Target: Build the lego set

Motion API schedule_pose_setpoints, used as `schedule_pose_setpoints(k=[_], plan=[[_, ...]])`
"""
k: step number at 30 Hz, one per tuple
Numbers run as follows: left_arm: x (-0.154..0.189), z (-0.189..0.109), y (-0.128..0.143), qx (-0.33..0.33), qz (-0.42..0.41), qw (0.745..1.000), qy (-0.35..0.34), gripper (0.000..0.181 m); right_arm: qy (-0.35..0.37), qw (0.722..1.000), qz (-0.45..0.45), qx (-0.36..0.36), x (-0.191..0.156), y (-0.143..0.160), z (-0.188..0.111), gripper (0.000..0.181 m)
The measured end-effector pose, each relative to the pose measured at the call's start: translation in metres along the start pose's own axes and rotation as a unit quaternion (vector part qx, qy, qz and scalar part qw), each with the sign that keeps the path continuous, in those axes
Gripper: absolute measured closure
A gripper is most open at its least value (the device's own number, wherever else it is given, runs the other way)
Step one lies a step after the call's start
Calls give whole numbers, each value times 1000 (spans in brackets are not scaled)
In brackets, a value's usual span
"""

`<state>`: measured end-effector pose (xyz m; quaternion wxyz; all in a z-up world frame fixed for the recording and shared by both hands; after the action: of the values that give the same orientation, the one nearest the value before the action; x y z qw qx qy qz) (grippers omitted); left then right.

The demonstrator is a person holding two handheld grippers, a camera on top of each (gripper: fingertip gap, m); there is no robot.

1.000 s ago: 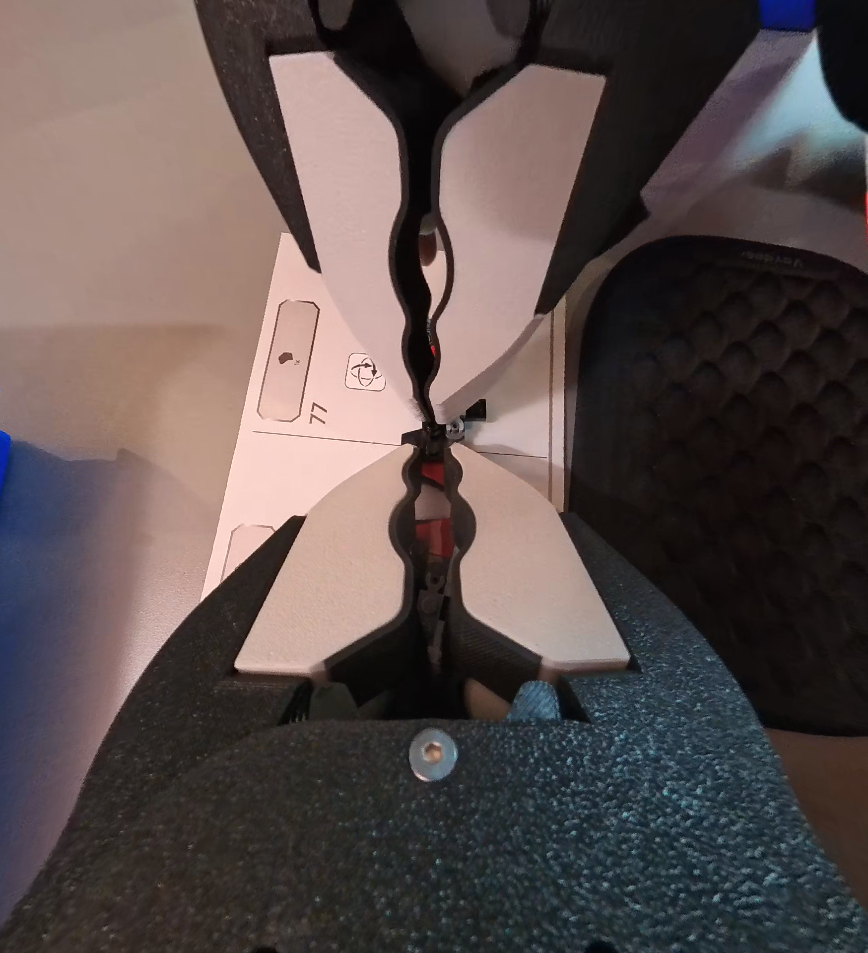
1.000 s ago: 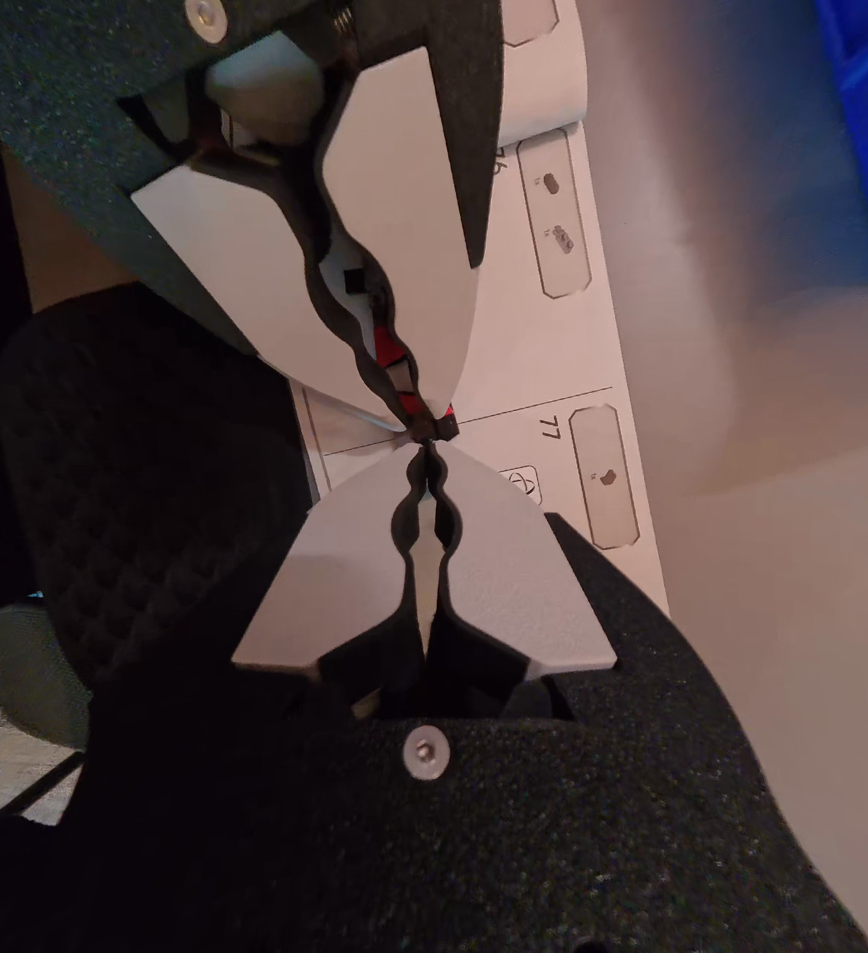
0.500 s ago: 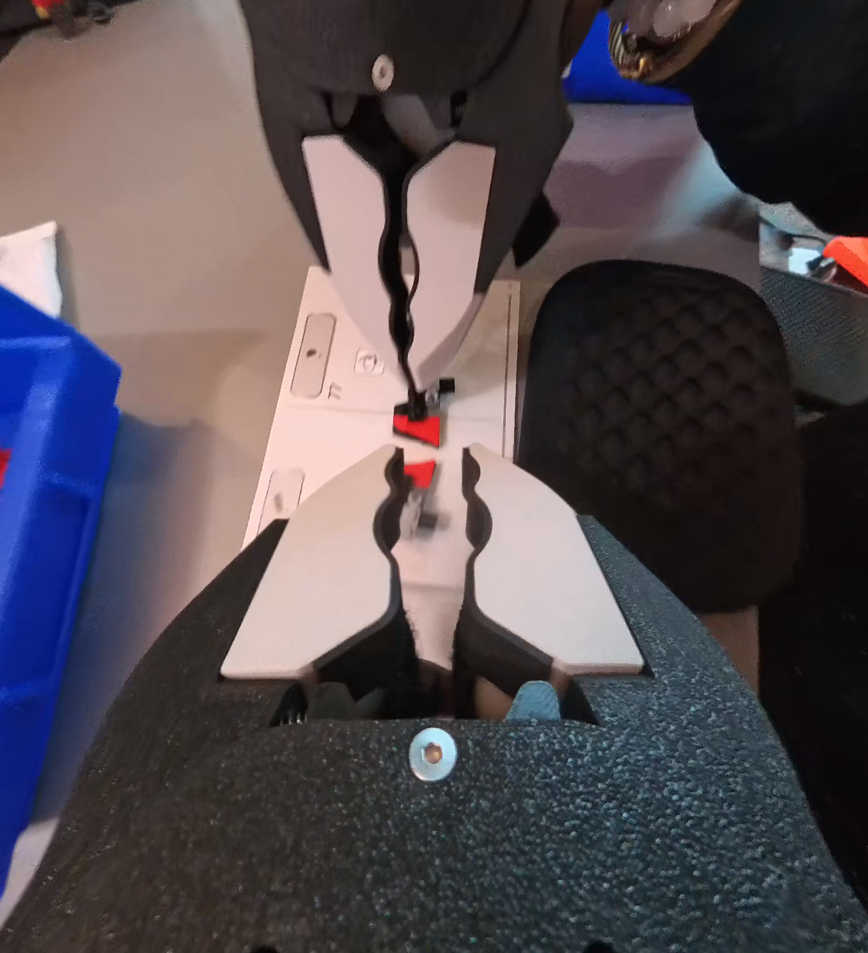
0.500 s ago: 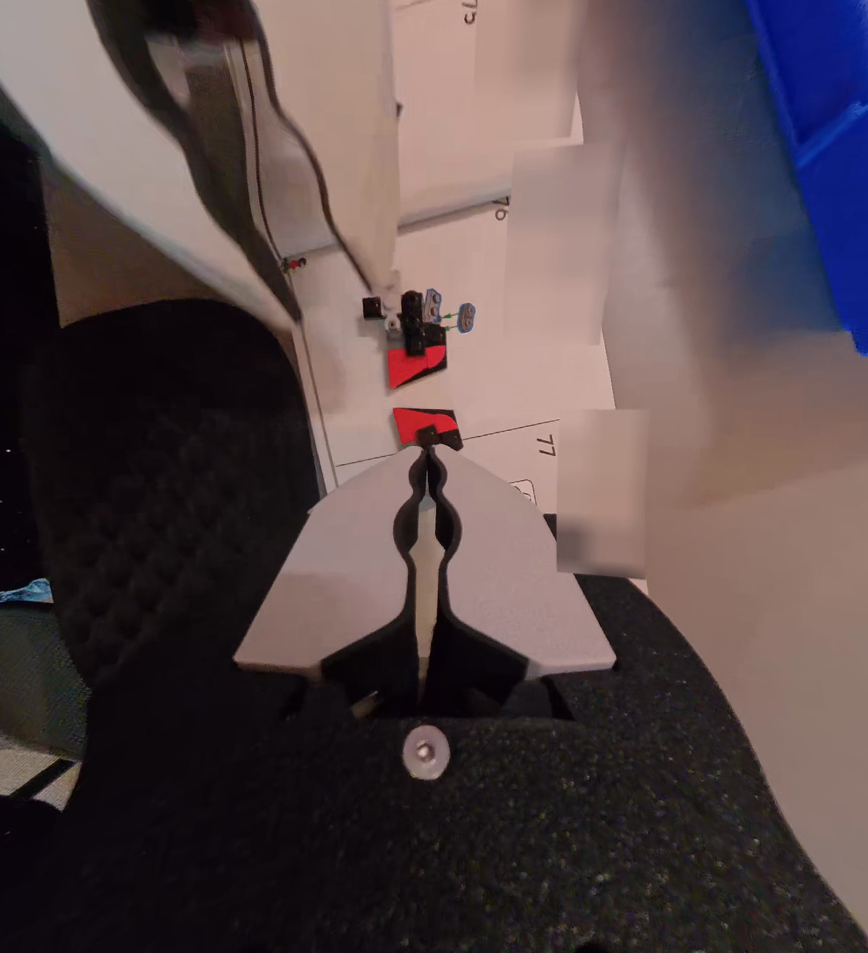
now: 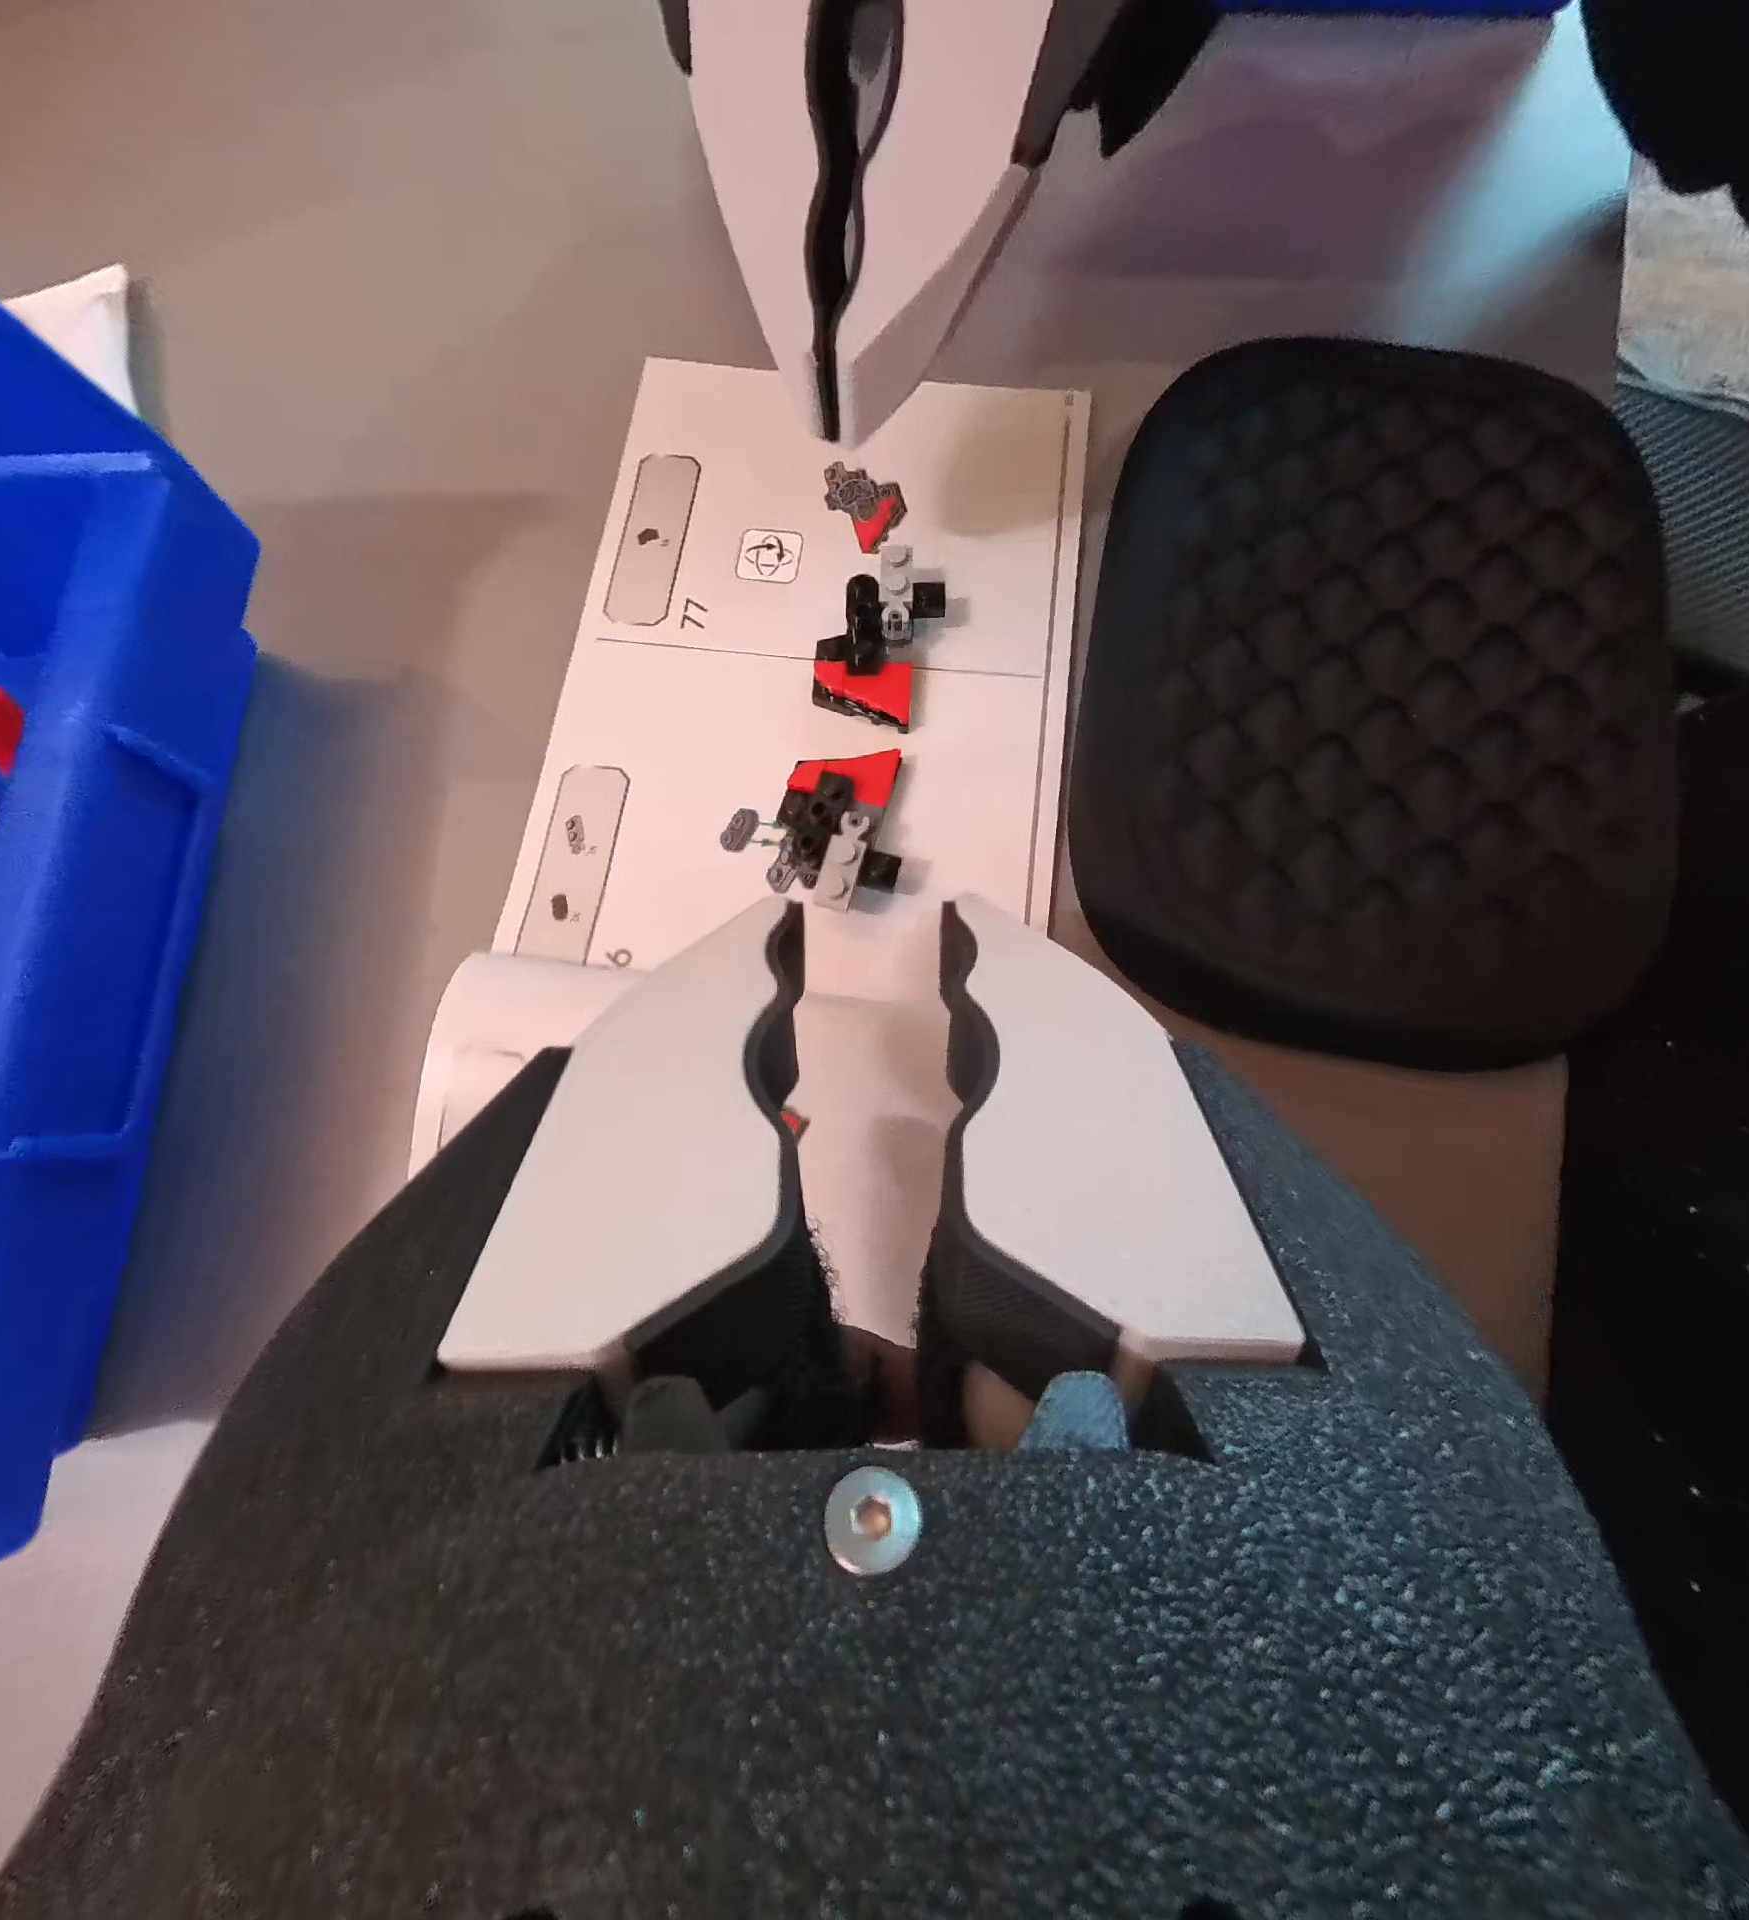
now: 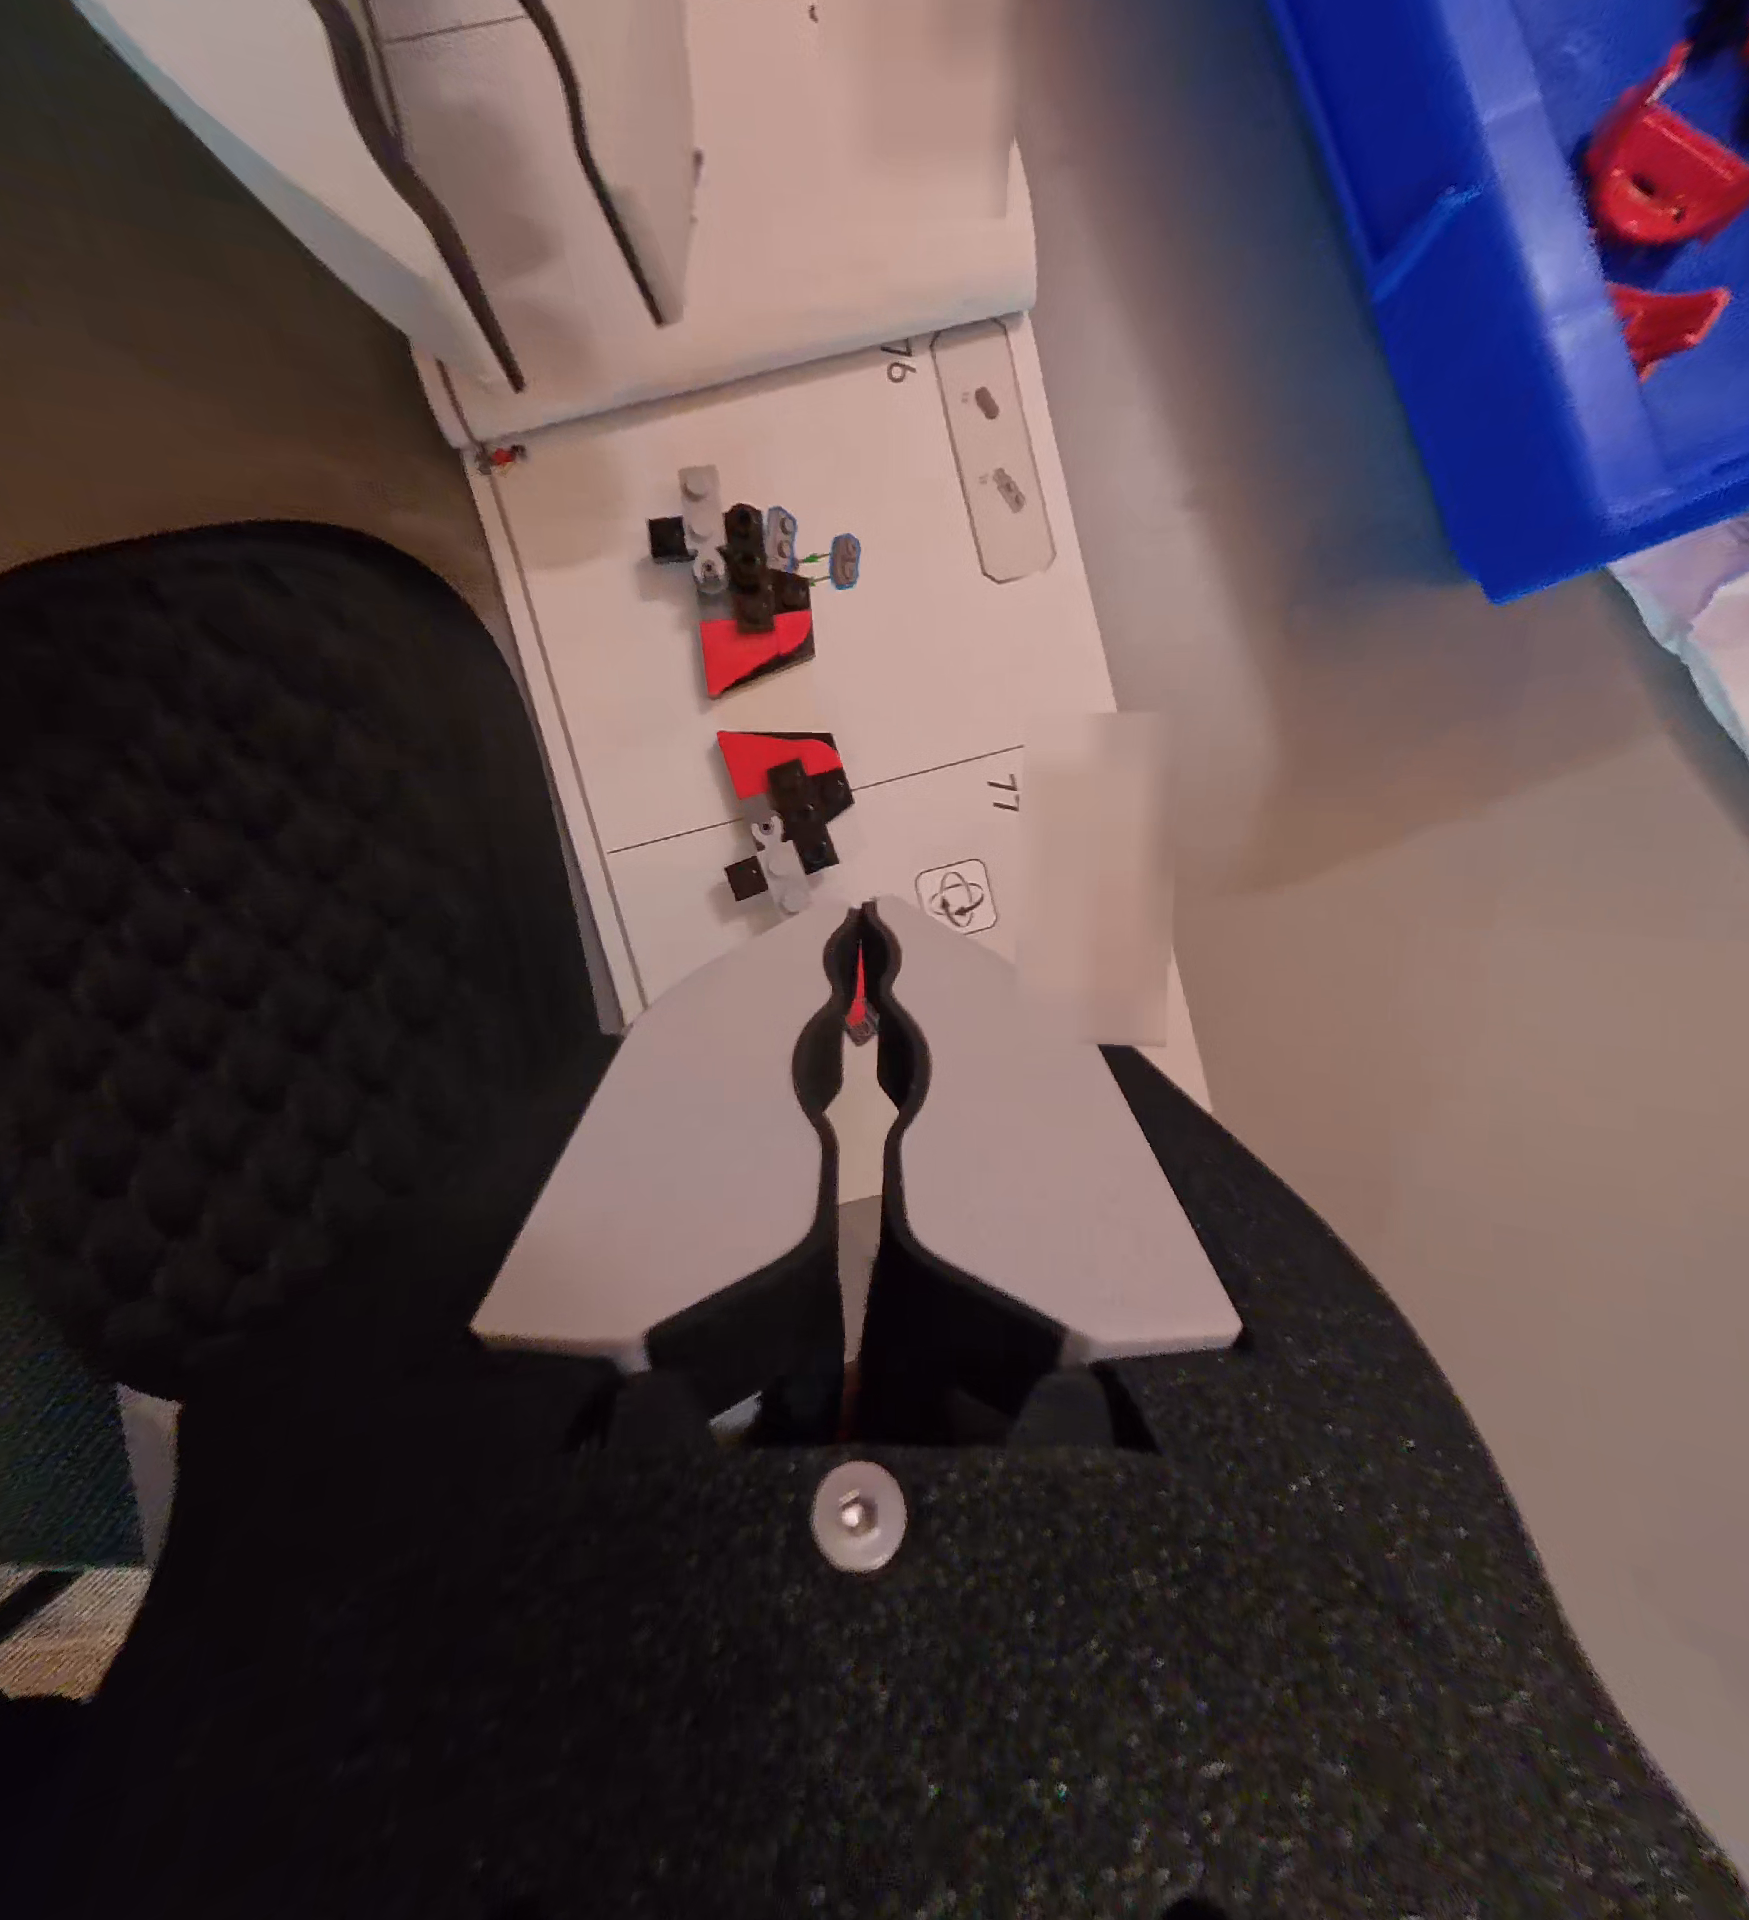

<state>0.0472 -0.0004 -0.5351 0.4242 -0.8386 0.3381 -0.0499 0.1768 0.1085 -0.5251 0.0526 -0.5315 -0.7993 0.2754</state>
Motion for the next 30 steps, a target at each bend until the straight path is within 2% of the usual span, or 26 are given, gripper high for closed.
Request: schedule_pose_setpoints(k=[9,13,23,30], plan=[[5,12,-4,0,4,1000,17,158,-35,999,-23,-23,2,-9,23,181],[4,13,-4,4,1,1000,16,158,-53,997,-18,-57,2,-10,31,181],[-6,12,0,7,-25,1000,5,159,-82,989,100,-73,6,-13,31,181],[-12,4,3,14,-34,999,-6,159,-77,986,129,-66,6,-13,31,181]])
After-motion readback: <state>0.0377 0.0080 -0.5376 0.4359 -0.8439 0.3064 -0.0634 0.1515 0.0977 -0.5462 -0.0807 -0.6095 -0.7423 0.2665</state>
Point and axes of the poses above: each gripper's, where its closed fingertips meet, z out along the fingers, y out of its underside, x = y × z across the jaws, the point moved 6 cm from there along -z, back along the fingers, and after that the axes turned 15 degrees about -y, right-handed, at the moved point
